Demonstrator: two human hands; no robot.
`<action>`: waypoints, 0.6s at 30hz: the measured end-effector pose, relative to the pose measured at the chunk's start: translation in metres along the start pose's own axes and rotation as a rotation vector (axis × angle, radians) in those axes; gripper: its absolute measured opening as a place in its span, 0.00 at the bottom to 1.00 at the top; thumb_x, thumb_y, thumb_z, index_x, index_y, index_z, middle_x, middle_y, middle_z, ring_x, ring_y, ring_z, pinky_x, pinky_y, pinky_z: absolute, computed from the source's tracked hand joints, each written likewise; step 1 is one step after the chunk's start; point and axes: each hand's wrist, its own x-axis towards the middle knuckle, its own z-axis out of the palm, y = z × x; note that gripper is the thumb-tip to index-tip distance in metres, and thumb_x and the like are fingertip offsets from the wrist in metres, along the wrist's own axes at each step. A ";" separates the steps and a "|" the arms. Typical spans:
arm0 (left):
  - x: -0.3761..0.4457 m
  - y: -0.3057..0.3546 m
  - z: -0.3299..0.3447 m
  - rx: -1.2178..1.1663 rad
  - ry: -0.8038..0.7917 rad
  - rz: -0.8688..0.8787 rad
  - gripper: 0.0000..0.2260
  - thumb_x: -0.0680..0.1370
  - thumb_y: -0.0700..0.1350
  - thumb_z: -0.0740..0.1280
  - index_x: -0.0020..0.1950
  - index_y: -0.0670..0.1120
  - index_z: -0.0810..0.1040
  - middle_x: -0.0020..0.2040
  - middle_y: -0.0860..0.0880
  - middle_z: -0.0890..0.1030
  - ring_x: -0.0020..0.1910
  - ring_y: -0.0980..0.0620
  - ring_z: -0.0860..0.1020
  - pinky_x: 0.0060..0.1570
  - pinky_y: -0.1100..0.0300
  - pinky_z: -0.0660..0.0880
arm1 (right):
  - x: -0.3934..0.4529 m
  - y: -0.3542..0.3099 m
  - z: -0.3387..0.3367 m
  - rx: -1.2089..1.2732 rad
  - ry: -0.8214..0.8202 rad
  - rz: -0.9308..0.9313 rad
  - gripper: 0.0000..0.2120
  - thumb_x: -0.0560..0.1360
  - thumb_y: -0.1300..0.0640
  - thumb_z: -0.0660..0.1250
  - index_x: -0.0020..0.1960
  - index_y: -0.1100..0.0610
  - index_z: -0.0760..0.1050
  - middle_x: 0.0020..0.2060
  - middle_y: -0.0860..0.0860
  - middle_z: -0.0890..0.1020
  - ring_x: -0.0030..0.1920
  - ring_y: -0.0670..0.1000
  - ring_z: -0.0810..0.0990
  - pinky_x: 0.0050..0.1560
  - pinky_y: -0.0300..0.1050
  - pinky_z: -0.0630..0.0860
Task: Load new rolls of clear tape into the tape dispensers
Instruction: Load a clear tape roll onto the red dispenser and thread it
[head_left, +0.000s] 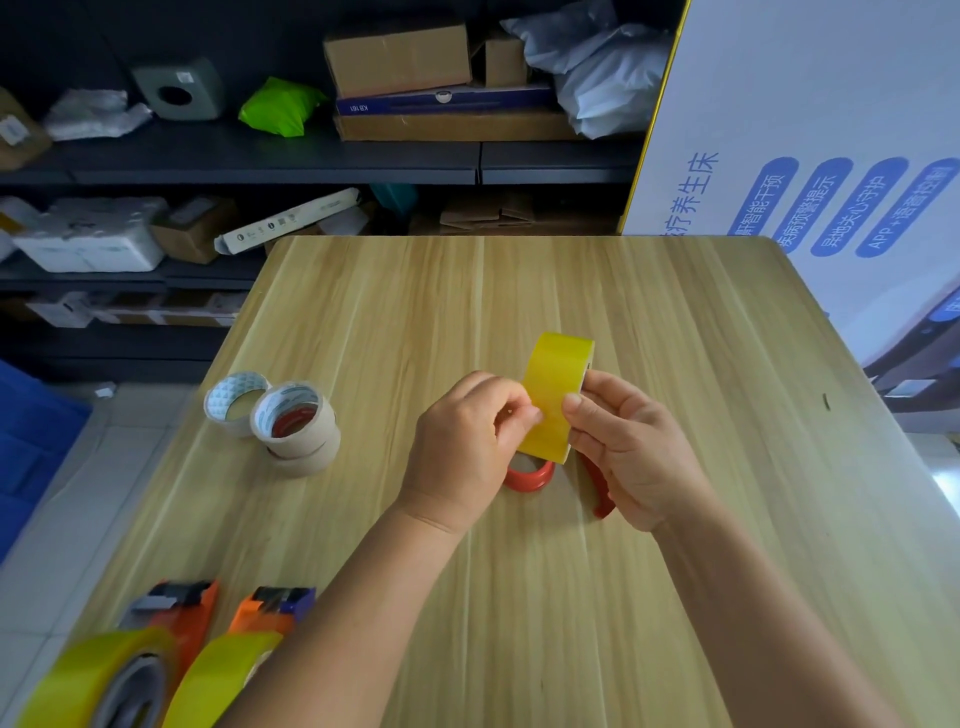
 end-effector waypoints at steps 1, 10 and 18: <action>0.002 0.001 -0.001 -0.011 0.010 -0.007 0.06 0.71 0.46 0.71 0.46 0.46 0.82 0.38 0.52 0.79 0.33 0.58 0.73 0.36 0.65 0.72 | 0.001 -0.001 0.000 0.010 -0.011 -0.002 0.19 0.67 0.59 0.68 0.57 0.62 0.77 0.52 0.61 0.83 0.50 0.58 0.82 0.57 0.55 0.77; 0.007 0.005 -0.001 0.046 0.031 0.009 0.10 0.72 0.47 0.70 0.50 0.45 0.83 0.39 0.51 0.81 0.33 0.56 0.76 0.35 0.64 0.73 | 0.004 -0.006 0.002 0.037 0.010 -0.020 0.18 0.67 0.59 0.69 0.55 0.62 0.78 0.50 0.62 0.83 0.50 0.60 0.78 0.62 0.63 0.72; 0.014 0.010 -0.007 -0.111 -0.050 -0.149 0.12 0.71 0.44 0.74 0.53 0.48 0.80 0.38 0.55 0.79 0.35 0.55 0.78 0.40 0.60 0.78 | 0.007 -0.009 0.000 -0.011 0.022 0.010 0.20 0.66 0.57 0.70 0.56 0.62 0.78 0.52 0.62 0.83 0.52 0.61 0.78 0.64 0.65 0.69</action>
